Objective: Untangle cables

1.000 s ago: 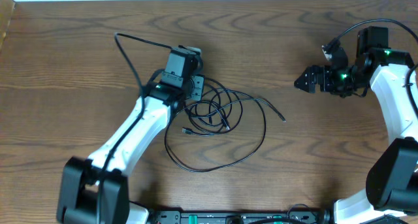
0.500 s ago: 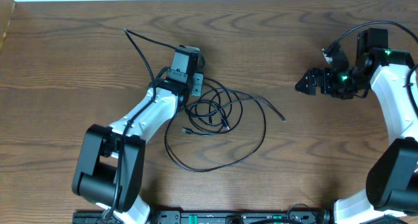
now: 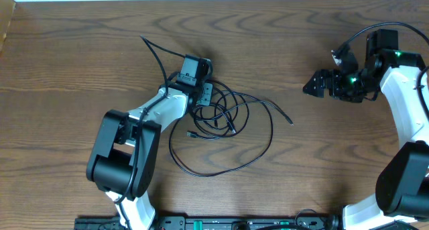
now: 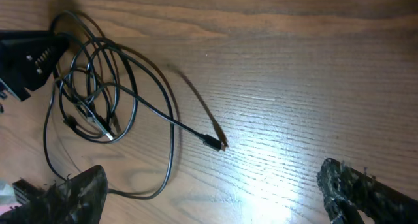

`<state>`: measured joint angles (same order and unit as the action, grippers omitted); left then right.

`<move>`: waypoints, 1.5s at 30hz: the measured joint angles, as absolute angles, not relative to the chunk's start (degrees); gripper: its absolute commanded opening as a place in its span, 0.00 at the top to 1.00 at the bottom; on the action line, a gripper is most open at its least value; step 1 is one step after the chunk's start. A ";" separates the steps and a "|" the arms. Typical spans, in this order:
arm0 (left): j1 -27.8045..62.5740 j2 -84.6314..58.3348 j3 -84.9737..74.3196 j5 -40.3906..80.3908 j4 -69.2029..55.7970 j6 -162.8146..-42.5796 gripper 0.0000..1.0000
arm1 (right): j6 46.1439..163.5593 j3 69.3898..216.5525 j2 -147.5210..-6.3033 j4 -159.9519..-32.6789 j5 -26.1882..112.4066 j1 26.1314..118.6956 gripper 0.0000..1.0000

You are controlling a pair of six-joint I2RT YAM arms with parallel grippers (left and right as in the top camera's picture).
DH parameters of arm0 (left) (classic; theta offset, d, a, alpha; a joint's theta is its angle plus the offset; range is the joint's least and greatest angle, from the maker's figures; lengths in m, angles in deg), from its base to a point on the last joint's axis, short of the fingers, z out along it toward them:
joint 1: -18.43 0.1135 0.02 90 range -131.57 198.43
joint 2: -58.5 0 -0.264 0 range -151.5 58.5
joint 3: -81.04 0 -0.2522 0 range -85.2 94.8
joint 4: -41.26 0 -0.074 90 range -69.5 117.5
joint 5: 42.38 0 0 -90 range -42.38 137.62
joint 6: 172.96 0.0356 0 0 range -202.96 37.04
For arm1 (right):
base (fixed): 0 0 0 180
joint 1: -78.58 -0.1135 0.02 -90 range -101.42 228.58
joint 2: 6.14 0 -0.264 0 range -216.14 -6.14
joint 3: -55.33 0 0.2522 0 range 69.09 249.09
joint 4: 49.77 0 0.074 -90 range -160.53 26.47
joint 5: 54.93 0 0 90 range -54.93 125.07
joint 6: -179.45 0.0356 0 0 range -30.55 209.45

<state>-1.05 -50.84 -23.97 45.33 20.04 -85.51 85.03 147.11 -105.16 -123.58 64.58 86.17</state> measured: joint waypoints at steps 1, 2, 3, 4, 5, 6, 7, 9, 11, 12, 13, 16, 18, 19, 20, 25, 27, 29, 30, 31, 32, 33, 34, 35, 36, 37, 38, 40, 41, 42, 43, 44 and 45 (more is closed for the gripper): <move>-1.05 -50.95 -23.97 45.11 20.04 -85.51 0.64 | 85.07 147.11 -105.16 -123.69 64.61 86.17 0.01; -1.05 -51.02 -23.97 44.87 20.06 -85.51 0.64 | 85.09 147.11 -105.16 -123.69 64.58 86.17 0.01; -1.05 -51.02 -23.97 44.74 20.13 -85.51 0.64 | 85.09 147.11 -105.16 -123.69 64.58 86.17 0.01; -1.05 -51.02 -23.97 44.68 20.15 -85.51 0.65 | 85.09 147.11 -105.16 -123.71 64.58 86.17 0.01; -1.05 -51.02 -23.97 44.68 20.19 -85.51 0.65 | 85.09 147.11 -105.16 -123.71 64.58 86.17 0.01; -1.05 -51.06 -23.97 44.55 20.21 -85.51 0.65 | 85.09 147.11 -105.14 -123.71 64.58 86.17 0.01; -1.05 -51.17 -23.97 44.52 20.28 -85.51 0.65 | 85.09 147.11 -105.16 -123.69 64.58 86.17 0.01; -1.07 -51.67 -23.95 44.55 20.59 -85.48 0.65 | 85.09 147.11 -105.16 -123.73 64.58 86.17 0.01; -1.05 -52.15 -23.40 44.55 20.59 -85.46 0.65 | 85.09 147.11 -105.16 -123.89 64.58 86.17 0.01; -1.05 -52.46 -23.12 44.55 20.74 -85.44 0.65 | 85.09 147.11 -105.14 -123.95 64.58 86.17 0.01; -1.05 -52.90 -22.75 44.55 21.09 -85.44 0.65 | 85.09 147.11 -105.16 -124.04 64.58 86.17 0.01; -1.07 -53.99 -21.70 44.63 21.77 -85.44 0.73 | 85.09 147.11 -105.14 -124.19 64.58 86.17 0.01; -1.05 -54.38 -21.30 44.81 21.85 -85.29 0.92 | 85.11 147.11 -105.16 -124.17 64.58 86.17 0.01; -1.05 -54.53 -21.20 44.90 21.92 -85.31 0.92 | 85.09 147.11 -105.16 -124.13 64.58 86.17 0.01; -1.05 -54.58 -21.13 44.87 21.94 -84.96 0.93 | 85.11 147.11 -105.16 -124.11 64.58 86.17 0.01; -1.03 -54.60 -20.98 44.44 21.68 -84.61 0.92 | 85.11 147.11 -105.16 -123.95 64.58 86.17 0.01; -0.83 -54.60 -20.95 43.56 21.48 -84.61 0.93 | 85.11 147.11 -105.16 -123.91 64.58 86.17 0.01; -0.66 -54.53 -20.91 42.53 21.33 -84.63 0.93 | 85.11 147.11 -105.16 -123.84 64.58 86.17 0.01; -0.57 -54.40 -20.93 41.75 21.09 -84.63 0.93 | 85.11 147.11 -105.16 -123.73 64.58 86.17 0.01; -0.57 -54.21 -20.93 40.94 20.65 -84.63 0.93 | 85.11 147.11 -105.16 -123.71 64.58 86.17 0.01; -0.59 -53.92 -20.95 39.78 20.06 -84.68 0.93 | 85.11 147.11 -105.16 -123.71 64.58 86.17 0.01; -0.61 -53.59 -21.11 38.82 19.69 -84.81 0.93 | 85.11 147.11 -105.14 -123.71 64.58 86.17 0.01; -0.66 -53.20 -21.39 37.79 19.27 -85.07 0.93 | 85.11 147.11 -105.16 -123.73 64.58 86.15 0.01; -0.70 -52.59 -21.92 36.66 18.86 -85.59 0.93 | 85.11 147.11 -105.16 -123.73 64.58 86.09 0.01; -0.75 -51.71 -22.64 35.63 18.68 -86.10 0.92 | 85.11 147.11 -105.16 -123.76 64.56 85.98 0.01; -0.77 -50.49 -23.23 34.88 18.64 -86.64 0.93 | 85.11 147.11 -105.16 -123.84 64.56 85.67 0.01; -0.81 -48.79 -23.77 34.12 18.71 -87.28 0.93 | 85.11 147.11 -105.16 -123.91 64.58 85.28 0.01; -0.85 -43.72 -24.04 32.72 19.25 -88.63 0.92 | 85.11 147.11 -105.16 -123.98 64.65 83.88 0.01; -0.85 -41.22 -24.04 32.24 19.93 -89.13 0.93 | 85.09 147.11 -105.16 -123.98 64.67 83.13 0.01; -0.85 -37.46 -24.04 31.54 20.83 -89.66 0.93 | 85.11 147.11 -105.16 -124.00 64.74 82.15 0.01; -0.85 -33.95 -24.01 31.15 21.35 -90.34 0.93 | 85.11 147.11 -105.16 -124.02 64.82 81.30 0.01; -0.85 -30.03 -23.97 30.75 21.63 -90.86 0.93 | 85.09 147.11 -105.16 -124.00 64.87 80.40 0.01; -0.88 -26.58 -23.84 30.49 21.79 -91.19 0.93 | 85.11 147.11 -105.16 -123.91 64.89 79.29 0.01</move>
